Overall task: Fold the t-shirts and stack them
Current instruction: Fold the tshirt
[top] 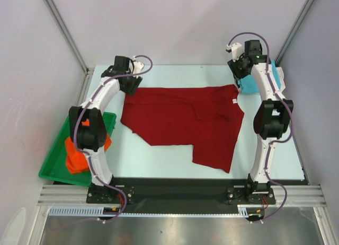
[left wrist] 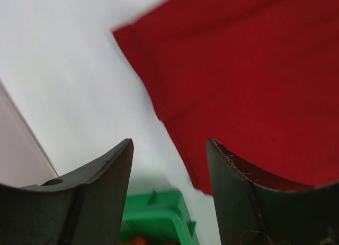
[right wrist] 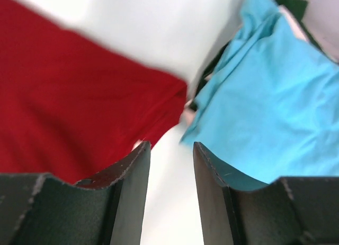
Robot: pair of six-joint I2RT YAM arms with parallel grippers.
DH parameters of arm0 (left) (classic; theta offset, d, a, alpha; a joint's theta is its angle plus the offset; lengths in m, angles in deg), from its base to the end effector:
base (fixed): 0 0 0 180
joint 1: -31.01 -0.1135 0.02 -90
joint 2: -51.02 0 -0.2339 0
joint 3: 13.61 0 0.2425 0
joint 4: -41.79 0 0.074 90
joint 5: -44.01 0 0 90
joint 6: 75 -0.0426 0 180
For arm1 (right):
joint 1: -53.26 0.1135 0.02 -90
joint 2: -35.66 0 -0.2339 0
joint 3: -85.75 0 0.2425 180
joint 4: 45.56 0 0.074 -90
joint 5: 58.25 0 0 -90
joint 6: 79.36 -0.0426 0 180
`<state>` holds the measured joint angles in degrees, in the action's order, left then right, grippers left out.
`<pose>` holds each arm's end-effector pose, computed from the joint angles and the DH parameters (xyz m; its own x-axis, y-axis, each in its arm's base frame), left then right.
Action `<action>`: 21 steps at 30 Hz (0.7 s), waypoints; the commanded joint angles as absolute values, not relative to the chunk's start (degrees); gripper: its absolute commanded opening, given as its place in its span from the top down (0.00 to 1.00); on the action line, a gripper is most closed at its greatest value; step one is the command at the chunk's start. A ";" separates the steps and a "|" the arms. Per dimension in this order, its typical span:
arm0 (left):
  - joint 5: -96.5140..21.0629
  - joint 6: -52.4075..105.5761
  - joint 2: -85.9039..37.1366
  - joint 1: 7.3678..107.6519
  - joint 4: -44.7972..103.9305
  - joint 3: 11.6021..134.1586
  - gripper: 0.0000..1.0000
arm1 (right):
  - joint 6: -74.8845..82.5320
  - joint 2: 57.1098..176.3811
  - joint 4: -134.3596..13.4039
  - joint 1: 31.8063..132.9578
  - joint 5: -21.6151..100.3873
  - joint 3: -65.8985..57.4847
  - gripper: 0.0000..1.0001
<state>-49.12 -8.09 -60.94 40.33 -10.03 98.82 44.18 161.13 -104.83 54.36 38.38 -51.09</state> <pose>0.4175 -0.0662 0.2414 -0.6587 0.5049 -0.5578 0.4200 0.8619 0.2842 0.4713 0.0140 0.2655 -0.5650 -0.5598 -0.6061 -0.4903 0.8187 -0.2990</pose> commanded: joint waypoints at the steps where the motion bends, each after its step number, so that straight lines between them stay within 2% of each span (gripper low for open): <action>1: -43.36 -14.35 -53.40 41.64 -8.74 90.20 0.37 | 45.70 152.76 -109.36 55.01 45.88 -44.17 0.56; 9: -39.92 -20.58 -43.20 43.22 -14.28 74.11 0.42 | 49.48 136.40 -112.44 60.11 51.34 -17.54 0.56; 15: -39.22 -21.65 -42.67 43.32 -16.49 67.52 0.53 | 49.13 130.50 -113.32 64.32 52.49 -9.44 0.57; 17: -39.39 -21.03 -43.19 43.32 -14.65 65.50 0.56 | 49.22 129.89 -113.06 65.12 51.70 -8.64 0.57; 18: -39.31 -20.86 -43.72 43.23 -14.29 65.23 0.63 | 49.31 129.88 -113.06 65.38 51.52 -8.73 0.57; 21: -37.99 -19.71 -46.62 43.14 -14.72 66.10 0.66 | 49.13 130.93 -113.32 65.38 50.65 -9.78 0.57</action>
